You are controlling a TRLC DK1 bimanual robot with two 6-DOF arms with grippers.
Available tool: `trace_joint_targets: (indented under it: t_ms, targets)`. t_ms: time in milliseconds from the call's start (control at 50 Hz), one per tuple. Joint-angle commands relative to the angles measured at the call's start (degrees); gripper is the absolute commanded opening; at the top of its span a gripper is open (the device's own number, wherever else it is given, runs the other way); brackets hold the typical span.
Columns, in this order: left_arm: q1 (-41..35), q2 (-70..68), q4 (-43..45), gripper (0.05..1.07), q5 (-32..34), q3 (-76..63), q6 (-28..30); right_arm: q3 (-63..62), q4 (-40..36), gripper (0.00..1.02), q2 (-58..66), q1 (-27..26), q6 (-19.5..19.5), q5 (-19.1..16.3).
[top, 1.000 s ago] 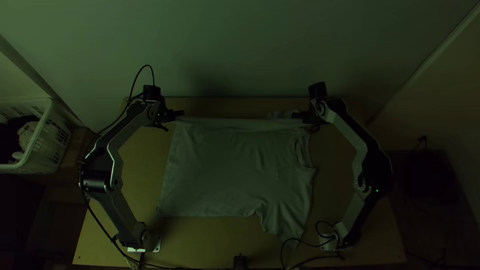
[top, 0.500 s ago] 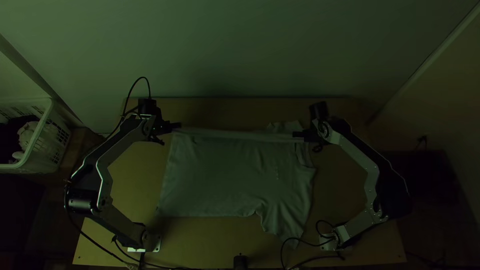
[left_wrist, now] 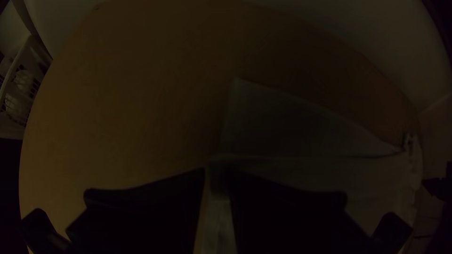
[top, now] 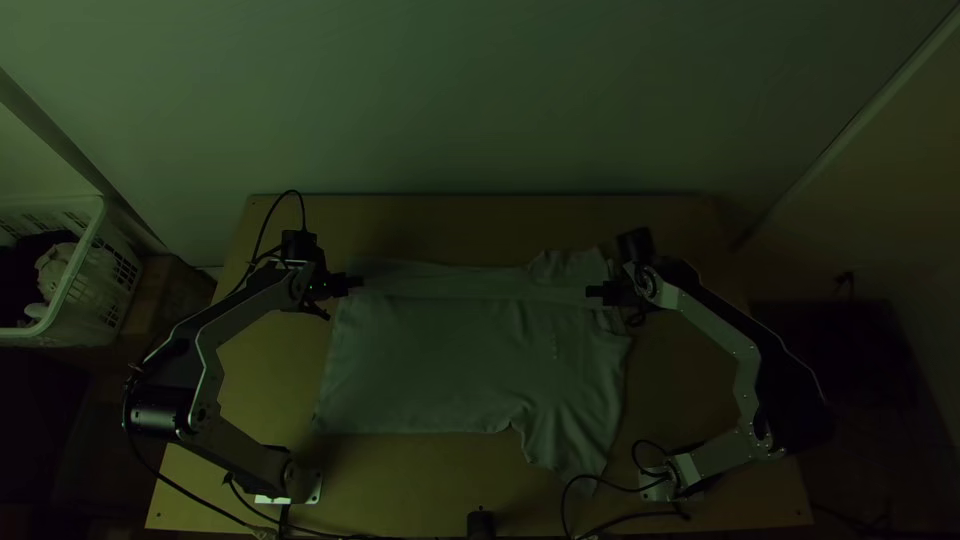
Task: Fold the t-shirt
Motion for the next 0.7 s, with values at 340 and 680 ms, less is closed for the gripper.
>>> trace_joint_targets:
  t_ms: [340,680]
  targets:
    - [1.8,-13.7,-4.1,1.03,1.4,-1.6,1.0,-1.5,-6.6,0.99,-16.3,-0.6,1.2,0.5]
    - [-2.9,-28.1,-16.4,1.03,1.3,-3.5,5.4,-1.5,-15.7,0.99,-24.5,0.0,4.0,0.5]
